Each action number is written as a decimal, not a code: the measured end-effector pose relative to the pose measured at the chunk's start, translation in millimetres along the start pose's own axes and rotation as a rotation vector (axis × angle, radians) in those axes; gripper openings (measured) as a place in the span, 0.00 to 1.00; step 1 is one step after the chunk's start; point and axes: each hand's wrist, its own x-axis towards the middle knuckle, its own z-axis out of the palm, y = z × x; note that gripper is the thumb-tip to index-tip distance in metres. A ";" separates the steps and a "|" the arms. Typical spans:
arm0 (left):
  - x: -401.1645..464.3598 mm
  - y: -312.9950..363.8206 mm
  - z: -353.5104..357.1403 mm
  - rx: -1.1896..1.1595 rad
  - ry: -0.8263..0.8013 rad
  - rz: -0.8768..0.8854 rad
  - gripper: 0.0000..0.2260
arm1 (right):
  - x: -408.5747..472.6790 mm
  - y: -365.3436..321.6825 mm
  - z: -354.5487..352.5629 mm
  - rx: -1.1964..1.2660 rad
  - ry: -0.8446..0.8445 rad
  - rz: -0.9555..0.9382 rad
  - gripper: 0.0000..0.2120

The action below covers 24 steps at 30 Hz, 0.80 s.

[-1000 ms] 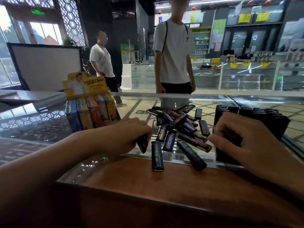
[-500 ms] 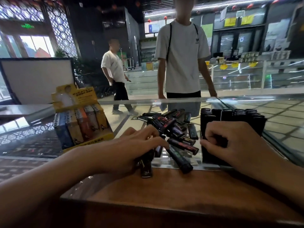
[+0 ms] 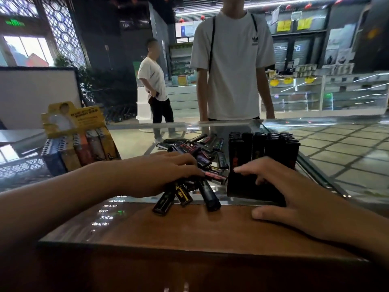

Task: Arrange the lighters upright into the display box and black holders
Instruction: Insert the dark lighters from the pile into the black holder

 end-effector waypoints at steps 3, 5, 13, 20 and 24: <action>4.1 10.1 -7.6 0.020 -0.045 0.035 0.40 | 2.2 -2.8 -1.3 -0.019 0.026 -0.022 0.35; 6.6 17.8 -11.9 0.052 -0.100 0.042 0.43 | 0.7 -2.5 -1.8 -0.017 0.050 -0.030 0.39; 11.9 36.4 -20.2 0.209 -0.086 0.091 0.46 | -3.3 -0.3 -1.2 -0.004 0.149 -0.053 0.43; 11.1 44.0 -14.5 0.181 0.034 0.146 0.35 | -5.9 4.7 -0.8 -0.033 0.150 -0.088 0.29; 5.4 39.0 -6.9 0.162 0.045 0.063 0.32 | -6.3 5.7 0.4 -0.089 0.146 -0.079 0.21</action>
